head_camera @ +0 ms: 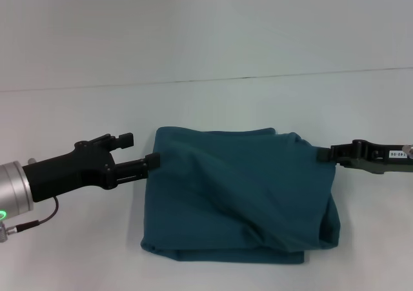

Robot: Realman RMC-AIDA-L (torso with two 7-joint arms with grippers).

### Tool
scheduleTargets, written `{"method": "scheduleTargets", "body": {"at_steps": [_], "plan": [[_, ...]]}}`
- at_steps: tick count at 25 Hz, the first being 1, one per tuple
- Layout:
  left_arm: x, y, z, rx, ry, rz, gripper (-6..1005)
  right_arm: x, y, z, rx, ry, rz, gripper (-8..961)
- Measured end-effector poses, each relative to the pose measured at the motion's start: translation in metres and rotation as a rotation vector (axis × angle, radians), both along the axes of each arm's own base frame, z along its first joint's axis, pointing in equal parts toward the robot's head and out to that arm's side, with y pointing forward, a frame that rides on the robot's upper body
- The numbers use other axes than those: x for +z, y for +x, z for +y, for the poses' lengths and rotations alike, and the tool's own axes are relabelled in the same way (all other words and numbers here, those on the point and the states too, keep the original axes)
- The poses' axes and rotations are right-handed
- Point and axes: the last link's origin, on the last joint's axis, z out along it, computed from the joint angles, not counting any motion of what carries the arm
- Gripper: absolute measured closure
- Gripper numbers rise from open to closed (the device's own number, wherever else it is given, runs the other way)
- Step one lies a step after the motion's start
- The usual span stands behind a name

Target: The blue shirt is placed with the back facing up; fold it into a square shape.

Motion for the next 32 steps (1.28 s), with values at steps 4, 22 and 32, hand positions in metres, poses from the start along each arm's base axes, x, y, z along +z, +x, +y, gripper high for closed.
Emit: {"method": "scheduleTargets", "body": {"at_steps": [4, 22, 32], "plan": [[0.001, 0.0, 0.0, 0.0, 0.002, 0.002, 113, 0.0, 0.0, 0.001, 0.009, 0.016, 0.001, 704], [0.0, -0.002, 0.001, 0.016, 0.005, 0.007, 113, -0.001, -0.018, 0.039, 0.092, 0.168, -0.106, 919], [-0.001, -0.002, 0.003, 0.031, 0.003, 0.01, 114, -0.012, -0.02, 0.052, 0.087, 0.207, -0.205, 918]]}}
